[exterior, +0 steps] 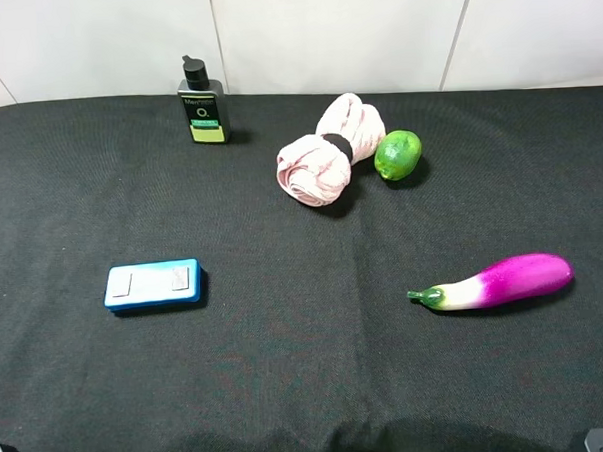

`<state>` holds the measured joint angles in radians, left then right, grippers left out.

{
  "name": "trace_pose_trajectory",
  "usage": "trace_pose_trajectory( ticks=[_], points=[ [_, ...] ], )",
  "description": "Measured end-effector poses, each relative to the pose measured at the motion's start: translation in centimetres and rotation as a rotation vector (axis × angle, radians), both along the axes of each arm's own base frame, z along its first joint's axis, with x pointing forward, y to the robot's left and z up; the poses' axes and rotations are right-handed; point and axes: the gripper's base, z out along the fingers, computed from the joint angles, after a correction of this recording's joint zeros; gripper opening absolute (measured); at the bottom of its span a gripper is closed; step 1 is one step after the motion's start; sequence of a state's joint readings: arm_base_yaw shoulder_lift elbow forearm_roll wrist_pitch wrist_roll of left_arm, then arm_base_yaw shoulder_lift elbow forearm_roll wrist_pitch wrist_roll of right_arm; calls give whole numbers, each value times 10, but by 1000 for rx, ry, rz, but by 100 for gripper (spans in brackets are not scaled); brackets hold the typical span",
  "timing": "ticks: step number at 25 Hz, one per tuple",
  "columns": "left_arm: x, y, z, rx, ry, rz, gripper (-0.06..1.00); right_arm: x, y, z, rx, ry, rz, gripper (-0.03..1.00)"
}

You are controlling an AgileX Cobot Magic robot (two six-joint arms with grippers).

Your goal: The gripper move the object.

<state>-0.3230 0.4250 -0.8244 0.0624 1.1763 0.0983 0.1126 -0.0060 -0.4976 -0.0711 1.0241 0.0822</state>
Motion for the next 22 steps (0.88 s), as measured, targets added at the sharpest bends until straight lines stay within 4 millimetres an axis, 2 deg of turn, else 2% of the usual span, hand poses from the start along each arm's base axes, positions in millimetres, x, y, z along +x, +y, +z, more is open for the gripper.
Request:
trace_pose_trajectory(
  ticks=[7,15,22],
  points=[
    [-24,9,-33,-39,-156,107,95,0,0,0,0,0,0,69],
    [-37,10,-69,-54,-215,162,95,0,0,0,0,0,0,69],
    [-42,11,-80,-55,-215,172,95,0,0,0,0,0,0,69]
  ],
)
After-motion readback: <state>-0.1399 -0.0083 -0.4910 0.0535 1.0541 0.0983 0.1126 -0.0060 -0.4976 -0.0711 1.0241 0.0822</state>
